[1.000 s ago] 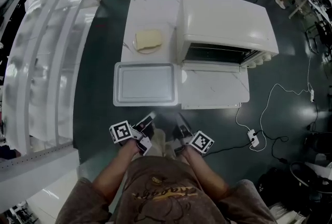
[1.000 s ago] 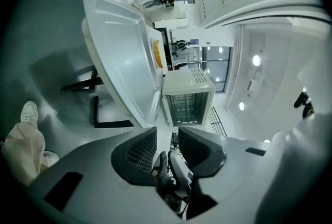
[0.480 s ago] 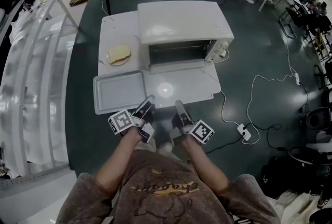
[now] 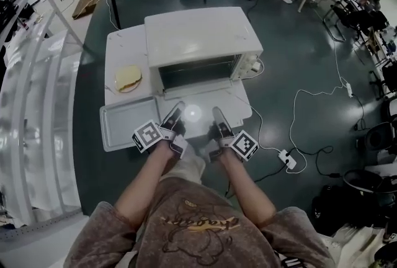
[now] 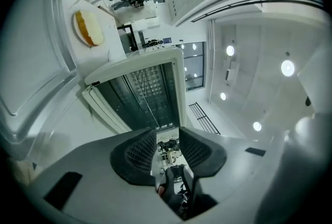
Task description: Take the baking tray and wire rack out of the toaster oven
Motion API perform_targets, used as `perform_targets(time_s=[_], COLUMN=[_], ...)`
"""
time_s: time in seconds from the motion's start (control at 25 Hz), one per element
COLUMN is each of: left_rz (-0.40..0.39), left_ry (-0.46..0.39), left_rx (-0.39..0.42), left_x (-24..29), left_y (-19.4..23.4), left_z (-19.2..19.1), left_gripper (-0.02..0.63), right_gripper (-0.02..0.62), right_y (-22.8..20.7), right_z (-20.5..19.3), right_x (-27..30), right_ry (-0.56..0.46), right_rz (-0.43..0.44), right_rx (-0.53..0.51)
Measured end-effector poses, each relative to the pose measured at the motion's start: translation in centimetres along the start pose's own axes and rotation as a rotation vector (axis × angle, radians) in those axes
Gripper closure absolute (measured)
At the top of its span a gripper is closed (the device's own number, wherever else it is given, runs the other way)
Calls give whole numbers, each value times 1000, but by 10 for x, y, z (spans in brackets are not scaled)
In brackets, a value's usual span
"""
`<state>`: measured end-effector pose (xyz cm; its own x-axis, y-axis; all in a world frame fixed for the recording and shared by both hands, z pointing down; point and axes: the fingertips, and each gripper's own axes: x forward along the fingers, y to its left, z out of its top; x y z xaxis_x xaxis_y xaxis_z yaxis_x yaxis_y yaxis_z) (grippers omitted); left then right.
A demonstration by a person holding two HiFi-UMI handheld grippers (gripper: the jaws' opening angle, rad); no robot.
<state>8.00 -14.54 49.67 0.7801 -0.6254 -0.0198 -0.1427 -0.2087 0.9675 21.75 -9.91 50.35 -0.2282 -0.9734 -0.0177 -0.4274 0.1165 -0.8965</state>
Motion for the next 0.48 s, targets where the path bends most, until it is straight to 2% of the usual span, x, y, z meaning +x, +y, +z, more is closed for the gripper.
perform_targets(time_s=[0.2, 0.36, 0.48], left_rz=[28, 45, 55], left_ry=[-56, -91, -116], left_rx=[-11, -30, -34], left_x=[39, 64, 80], left_y=[14, 29, 37], left_z=[17, 27, 36], left_gripper=[492, 492, 492], right_gripper=[482, 482, 483], right_y=[-24, -35, -53], right_z=[18, 37, 46], right_x=[29, 59, 74], right_ry=[8, 7, 3], right_rz=[-83, -41, -91], right_rx=[76, 62, 78])
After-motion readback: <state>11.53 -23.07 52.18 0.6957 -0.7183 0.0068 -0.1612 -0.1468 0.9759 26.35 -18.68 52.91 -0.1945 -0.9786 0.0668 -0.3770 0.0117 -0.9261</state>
